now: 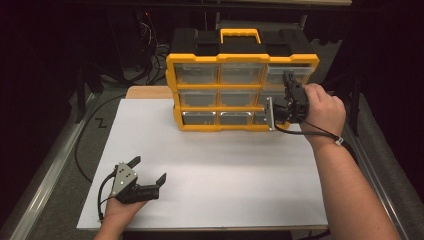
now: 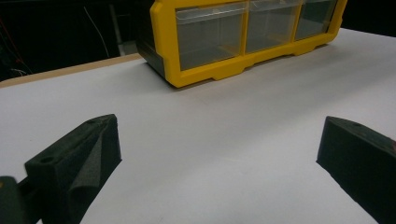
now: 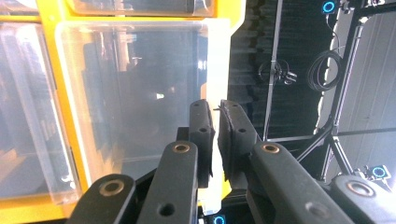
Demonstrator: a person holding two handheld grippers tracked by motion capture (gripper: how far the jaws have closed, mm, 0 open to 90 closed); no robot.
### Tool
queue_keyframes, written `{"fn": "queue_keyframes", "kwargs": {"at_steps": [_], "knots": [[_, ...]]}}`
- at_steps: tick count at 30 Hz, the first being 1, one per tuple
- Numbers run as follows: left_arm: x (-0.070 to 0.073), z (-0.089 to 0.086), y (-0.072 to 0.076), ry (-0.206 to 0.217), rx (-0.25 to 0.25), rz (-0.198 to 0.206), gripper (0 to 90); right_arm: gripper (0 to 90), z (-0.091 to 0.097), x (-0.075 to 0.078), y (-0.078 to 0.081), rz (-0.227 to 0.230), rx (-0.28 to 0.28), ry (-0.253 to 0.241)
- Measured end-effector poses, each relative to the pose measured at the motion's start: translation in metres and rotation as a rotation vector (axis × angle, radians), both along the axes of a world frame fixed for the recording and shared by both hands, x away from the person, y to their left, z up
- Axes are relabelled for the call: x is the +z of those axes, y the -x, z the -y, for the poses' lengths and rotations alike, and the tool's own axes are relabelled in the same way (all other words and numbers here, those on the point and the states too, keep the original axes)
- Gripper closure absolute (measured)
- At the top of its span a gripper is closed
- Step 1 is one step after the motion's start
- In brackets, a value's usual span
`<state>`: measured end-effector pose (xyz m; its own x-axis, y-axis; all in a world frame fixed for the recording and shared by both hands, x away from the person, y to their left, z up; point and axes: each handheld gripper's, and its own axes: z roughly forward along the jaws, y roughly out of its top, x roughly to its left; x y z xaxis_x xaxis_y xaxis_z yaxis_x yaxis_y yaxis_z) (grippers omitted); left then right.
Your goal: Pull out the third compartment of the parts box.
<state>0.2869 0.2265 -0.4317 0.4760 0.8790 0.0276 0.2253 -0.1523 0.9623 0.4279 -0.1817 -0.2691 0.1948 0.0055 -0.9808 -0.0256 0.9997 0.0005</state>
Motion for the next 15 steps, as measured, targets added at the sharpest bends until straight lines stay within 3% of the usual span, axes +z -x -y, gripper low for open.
{"fn": "queue_keyframes", "kwargs": {"at_steps": [6, 15], "knots": [[-0.001, 0.000, 0.000, -0.005, 0.000, -0.004, 0.6, 84.9, 0.004, 0.000, 0.012, -0.014, 0.011, -0.002], [-0.001, -0.001, 0.000, -0.005, 0.004, -0.003, 0.6, 68.7, 0.013, 0.005, 0.014, -0.074, -0.004, 0.004]]}}
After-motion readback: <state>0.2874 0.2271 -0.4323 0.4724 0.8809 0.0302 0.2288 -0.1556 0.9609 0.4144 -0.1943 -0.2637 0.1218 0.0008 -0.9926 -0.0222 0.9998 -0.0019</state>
